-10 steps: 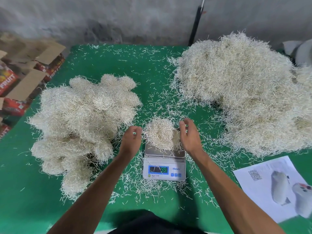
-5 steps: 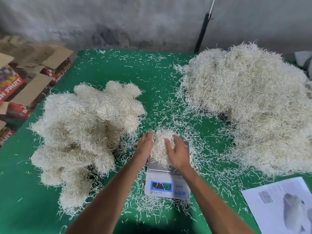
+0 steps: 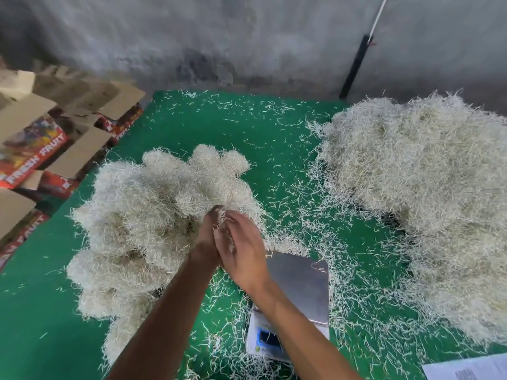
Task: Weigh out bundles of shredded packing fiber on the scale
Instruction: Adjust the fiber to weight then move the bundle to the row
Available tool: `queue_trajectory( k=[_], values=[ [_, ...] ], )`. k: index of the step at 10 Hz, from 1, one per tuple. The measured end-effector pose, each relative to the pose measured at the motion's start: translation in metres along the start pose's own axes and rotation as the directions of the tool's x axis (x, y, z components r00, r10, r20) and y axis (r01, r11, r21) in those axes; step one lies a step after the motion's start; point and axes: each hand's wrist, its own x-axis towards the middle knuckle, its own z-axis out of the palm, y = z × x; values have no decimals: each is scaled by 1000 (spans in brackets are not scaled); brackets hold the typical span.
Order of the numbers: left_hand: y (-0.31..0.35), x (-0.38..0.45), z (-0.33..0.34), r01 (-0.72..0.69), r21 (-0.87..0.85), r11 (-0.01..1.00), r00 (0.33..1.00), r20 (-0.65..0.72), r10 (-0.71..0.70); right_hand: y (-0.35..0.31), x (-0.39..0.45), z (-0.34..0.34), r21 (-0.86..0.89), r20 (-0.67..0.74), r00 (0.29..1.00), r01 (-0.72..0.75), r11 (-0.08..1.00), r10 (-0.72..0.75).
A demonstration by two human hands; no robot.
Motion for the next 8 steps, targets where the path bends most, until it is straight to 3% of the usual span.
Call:
queue_trajectory(
  k=[1,2,3,4,5,6,7,8],
  values=[
    [21,-4,-10,80,-116,990,997,11,-79,-11,15,-8,-130,-74,993,85,988,-95],
    [33,-17,-2,96,-154,983,994,-32,-103,-28,20,-19,57,99,973,-214,975,207],
    [34,-26,6,18,-152,988,1000,-1,-19,-39,17,-22,328,195,878,-479,814,438],
    [35,-46,19,-9,-118,993,1000,26,13,-47,15,-24,214,30,873,-481,850,486],
    [22,-62,18,-25,-242,970,998,57,40,-57,12,-23,91,-78,922,-371,924,378],
    [12,-73,19,31,-339,940,992,127,13,-67,18,-27,234,-20,914,-390,891,405],
    [9,-73,17,5,-355,935,988,145,50,-67,12,-35,98,-19,954,-297,950,300],
    [1,-79,-2,-212,-136,968,977,5,215,-72,-9,-30,-27,201,975,-95,995,98]
  ],
)
